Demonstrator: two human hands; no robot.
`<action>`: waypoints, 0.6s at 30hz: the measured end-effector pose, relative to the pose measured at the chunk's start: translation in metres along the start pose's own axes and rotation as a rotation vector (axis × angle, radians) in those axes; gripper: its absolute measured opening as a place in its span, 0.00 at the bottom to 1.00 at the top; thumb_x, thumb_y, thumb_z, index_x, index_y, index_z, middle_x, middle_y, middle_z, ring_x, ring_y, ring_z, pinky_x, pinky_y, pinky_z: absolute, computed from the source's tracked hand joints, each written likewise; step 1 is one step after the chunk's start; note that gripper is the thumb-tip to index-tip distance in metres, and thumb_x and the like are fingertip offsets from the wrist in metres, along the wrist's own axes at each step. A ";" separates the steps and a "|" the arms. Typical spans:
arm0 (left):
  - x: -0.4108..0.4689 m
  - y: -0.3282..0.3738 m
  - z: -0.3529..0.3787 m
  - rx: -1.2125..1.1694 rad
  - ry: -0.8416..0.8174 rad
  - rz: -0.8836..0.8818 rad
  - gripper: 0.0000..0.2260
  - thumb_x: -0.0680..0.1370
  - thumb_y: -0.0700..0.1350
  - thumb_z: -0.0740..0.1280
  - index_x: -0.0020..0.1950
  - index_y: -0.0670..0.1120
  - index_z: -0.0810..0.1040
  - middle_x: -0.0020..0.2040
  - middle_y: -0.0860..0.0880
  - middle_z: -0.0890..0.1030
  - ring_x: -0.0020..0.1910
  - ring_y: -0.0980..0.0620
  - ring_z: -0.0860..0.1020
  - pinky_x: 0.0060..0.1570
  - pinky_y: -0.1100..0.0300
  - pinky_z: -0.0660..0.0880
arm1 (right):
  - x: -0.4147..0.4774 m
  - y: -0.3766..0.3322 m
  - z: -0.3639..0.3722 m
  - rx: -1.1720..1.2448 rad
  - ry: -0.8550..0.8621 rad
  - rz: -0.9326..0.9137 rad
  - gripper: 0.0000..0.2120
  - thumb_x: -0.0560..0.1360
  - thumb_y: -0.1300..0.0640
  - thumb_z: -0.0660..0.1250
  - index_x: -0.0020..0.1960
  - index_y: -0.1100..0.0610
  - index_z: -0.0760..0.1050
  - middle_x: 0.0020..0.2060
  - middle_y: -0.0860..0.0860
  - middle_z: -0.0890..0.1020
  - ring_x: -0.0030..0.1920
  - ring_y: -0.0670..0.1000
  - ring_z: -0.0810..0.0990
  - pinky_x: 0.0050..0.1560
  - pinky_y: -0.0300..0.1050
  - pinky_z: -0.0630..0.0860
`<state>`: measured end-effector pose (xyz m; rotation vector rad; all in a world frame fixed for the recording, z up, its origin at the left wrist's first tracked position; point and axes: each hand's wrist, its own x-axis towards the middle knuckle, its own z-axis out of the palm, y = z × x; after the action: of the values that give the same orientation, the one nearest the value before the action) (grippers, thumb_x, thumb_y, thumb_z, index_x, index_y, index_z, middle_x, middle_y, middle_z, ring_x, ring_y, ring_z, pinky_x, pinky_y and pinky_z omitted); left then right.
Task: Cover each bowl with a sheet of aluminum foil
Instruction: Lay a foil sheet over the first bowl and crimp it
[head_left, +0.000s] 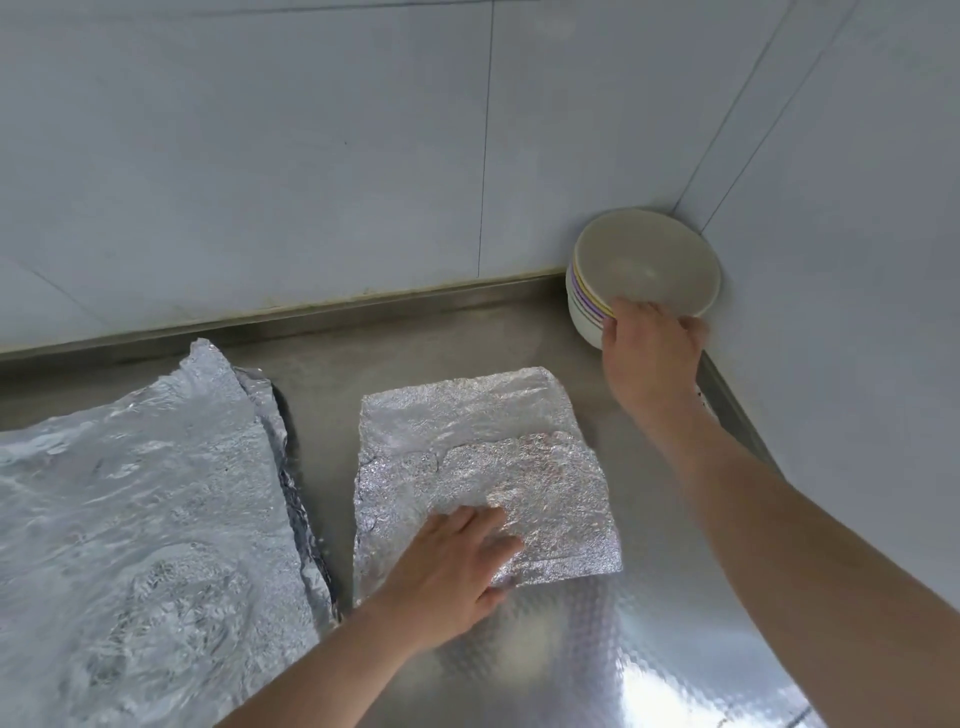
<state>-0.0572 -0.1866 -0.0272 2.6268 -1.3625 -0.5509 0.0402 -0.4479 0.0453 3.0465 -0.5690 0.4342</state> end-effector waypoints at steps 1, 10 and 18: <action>0.000 0.002 -0.003 0.019 0.009 -0.005 0.24 0.80 0.54 0.60 0.75 0.51 0.60 0.77 0.48 0.58 0.74 0.46 0.58 0.72 0.48 0.58 | 0.002 0.002 -0.002 -0.036 -0.021 -0.009 0.09 0.78 0.58 0.59 0.55 0.55 0.76 0.46 0.55 0.82 0.51 0.59 0.78 0.52 0.52 0.66; 0.002 0.008 -0.003 0.169 0.023 -0.028 0.22 0.82 0.43 0.58 0.75 0.44 0.57 0.74 0.43 0.61 0.71 0.41 0.62 0.67 0.46 0.67 | 0.018 0.015 -0.026 0.255 0.016 0.039 0.11 0.76 0.63 0.63 0.56 0.61 0.79 0.51 0.61 0.82 0.54 0.63 0.77 0.50 0.55 0.75; 0.006 0.002 -0.012 0.148 0.070 -0.076 0.17 0.67 0.41 0.76 0.54 0.47 0.79 0.46 0.51 0.84 0.41 0.53 0.82 0.32 0.59 0.79 | 0.010 0.027 -0.058 0.411 0.193 0.029 0.05 0.75 0.62 0.67 0.50 0.62 0.80 0.46 0.58 0.83 0.50 0.61 0.78 0.48 0.51 0.74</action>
<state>-0.0507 -0.1932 -0.0176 2.7961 -1.3361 -0.3761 0.0237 -0.4730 0.1029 3.3178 -0.5763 0.9435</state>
